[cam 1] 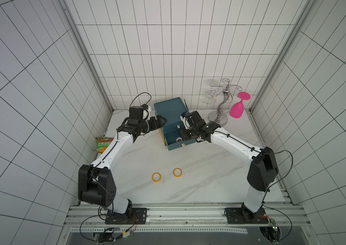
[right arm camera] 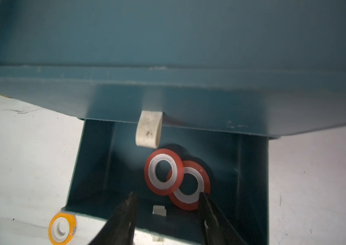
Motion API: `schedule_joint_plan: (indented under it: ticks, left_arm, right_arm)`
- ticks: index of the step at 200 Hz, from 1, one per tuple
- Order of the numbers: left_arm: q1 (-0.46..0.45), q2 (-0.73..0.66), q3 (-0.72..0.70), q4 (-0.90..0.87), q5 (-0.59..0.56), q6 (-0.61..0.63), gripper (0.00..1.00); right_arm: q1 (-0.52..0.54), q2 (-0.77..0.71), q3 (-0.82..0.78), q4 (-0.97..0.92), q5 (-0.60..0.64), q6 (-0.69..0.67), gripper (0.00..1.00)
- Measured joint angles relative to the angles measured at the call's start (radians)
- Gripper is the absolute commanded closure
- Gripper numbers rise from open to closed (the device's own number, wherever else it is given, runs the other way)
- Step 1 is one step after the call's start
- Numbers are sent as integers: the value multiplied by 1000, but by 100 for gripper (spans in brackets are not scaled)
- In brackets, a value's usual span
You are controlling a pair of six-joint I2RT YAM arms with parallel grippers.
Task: Place the transparent tape into the drawer according to color
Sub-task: Place the tape in the drawer.
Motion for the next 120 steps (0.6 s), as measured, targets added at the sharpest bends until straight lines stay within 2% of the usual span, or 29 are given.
schedule_joint_plan:
  ticks: [23, 53, 78, 100, 120]
  left_arm:
    - [-14, 42, 48, -4, -36, 10, 4]
    - [-26, 94, 93, -19, -69, 26, 14]
    - [-33, 126, 104, -33, -85, 35, 23]
    - [-40, 145, 119, -32, -88, 37, 28]
    - [-44, 145, 121, -36, -93, 40, 29]
  right_arm:
    - [0, -98, -88, 29, -28, 20, 29]
    - [0, -216, -222, 83, -73, 50, 13]
    - [0, -259, -323, 136, -102, 75, 13]
    - [0, -256, -390, 188, -129, 97, 22]
    - [0, -244, -433, 240, -142, 113, 24]
